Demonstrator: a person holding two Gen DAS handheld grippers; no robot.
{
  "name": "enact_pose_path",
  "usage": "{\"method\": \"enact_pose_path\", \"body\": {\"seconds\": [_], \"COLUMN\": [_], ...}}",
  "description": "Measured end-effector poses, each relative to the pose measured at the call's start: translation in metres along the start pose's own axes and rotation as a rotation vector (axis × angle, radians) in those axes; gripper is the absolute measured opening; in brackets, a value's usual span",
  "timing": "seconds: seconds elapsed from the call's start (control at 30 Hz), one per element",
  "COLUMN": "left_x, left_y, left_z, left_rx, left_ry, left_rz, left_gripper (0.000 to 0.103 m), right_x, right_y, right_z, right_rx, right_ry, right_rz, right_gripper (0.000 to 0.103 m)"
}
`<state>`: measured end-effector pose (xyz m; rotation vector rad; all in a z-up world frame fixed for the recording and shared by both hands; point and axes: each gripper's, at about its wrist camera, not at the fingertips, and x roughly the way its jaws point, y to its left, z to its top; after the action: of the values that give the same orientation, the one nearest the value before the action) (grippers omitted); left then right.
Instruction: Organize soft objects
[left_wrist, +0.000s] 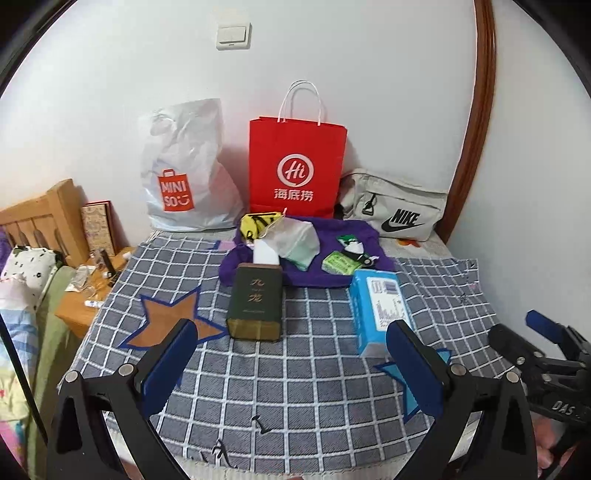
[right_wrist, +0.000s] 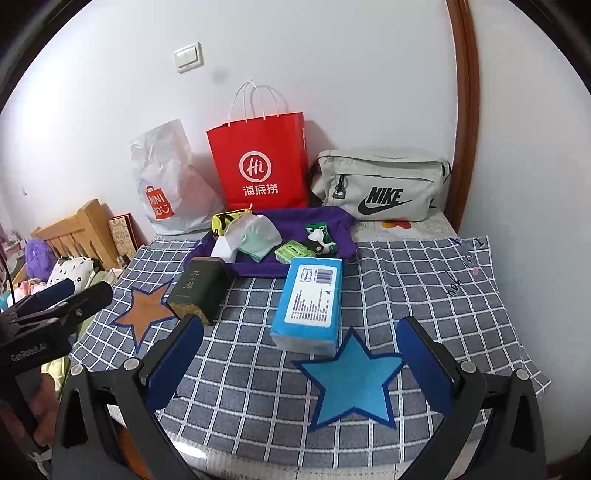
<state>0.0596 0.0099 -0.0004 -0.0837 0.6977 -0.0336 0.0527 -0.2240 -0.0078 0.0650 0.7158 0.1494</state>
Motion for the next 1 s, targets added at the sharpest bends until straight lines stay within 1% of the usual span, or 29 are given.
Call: {"method": "enact_pose_path", "body": {"seconds": [0.2,0.6,1.0], "left_x": [-0.008,-0.031,-0.035], "left_y": [0.000,-0.004,-0.007], "left_z": [-0.012,-0.017,-0.020], "left_rx": [0.002,0.013,0.023], "left_ry": [-0.001,-0.044,-0.046], "left_rz": [0.002,0.003,0.008], "left_gripper": [0.103,0.103,0.103], "right_x": [-0.012,-0.031,-0.038], "right_y": [-0.001,-0.001,0.000], "right_z": [-0.010,-0.020,-0.023], "right_rx": [-0.006,-0.016,-0.015], "right_ry": [-0.010,-0.038,-0.048], "right_rz": [-0.015,-0.033,-0.035], "right_gripper": [0.103,0.103,0.103]}}
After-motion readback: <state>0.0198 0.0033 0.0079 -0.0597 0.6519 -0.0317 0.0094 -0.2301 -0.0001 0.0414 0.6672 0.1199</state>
